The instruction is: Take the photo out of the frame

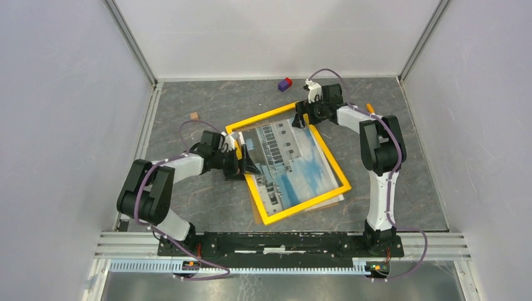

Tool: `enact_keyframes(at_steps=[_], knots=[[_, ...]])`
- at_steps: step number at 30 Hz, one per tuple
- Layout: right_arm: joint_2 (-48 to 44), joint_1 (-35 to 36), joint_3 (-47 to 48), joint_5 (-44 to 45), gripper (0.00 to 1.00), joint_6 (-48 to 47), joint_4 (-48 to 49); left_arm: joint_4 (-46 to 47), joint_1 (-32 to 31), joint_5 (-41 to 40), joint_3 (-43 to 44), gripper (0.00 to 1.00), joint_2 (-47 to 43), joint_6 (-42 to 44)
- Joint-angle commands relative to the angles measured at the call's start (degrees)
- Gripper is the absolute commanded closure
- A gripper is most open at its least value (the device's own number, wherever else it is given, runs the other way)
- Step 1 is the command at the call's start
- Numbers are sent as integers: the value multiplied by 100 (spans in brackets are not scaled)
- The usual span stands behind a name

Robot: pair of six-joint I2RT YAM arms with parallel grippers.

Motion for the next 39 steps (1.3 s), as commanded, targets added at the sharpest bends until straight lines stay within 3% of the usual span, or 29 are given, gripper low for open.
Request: enact_keyframes(at_steps=[1, 5, 9, 12, 15, 17, 20, 28, 31, 34, 39], knots=[[566, 555, 478, -181, 2, -283, -994, 354, -539, -139, 43, 0, 461, -334], [701, 645, 1030, -281, 2, -512, -1166, -68, -690, -143, 177, 0, 245, 69], [488, 642, 1348, -335, 2, -583, -1206, -1242, -664, -379, 454, 0, -239, 1138], [-16, 587, 1368, -223, 2, -629, -1194, -2341, -478, -540, 829, 0, -572, 1992], [-734, 414, 1078, -224, 2, -499, -1023, -2925, 37, -92, 1303, 0, -689, 2421], [-1233, 211, 789, -334, 2, -336, -911, -3409, 141, -275, 1818, 0, -599, 2917], [-2060, -226, 120, -758, 2, 154, -853, -3576, 426, -515, 2526, 0, -298, 3244], [-4851, -1654, -3537, -1566, 2, 840, -747, -3740, 711, -1186, 4660, 0, 1138, 3909], [-5469, -2173, -4243, -1976, 2, 537, -1401, -3550, 711, -1293, 4957, 0, 1451, 3718], [-5441, -2461, -4374, -2507, 2, -390, -2756, -3288, 712, -1340, 4984, 0, 1565, 3473], [-5738, -2698, -5006, -2577, 2, -464, -3334, -2877, 712, -1347, 4739, 0, 1506, 3062]])
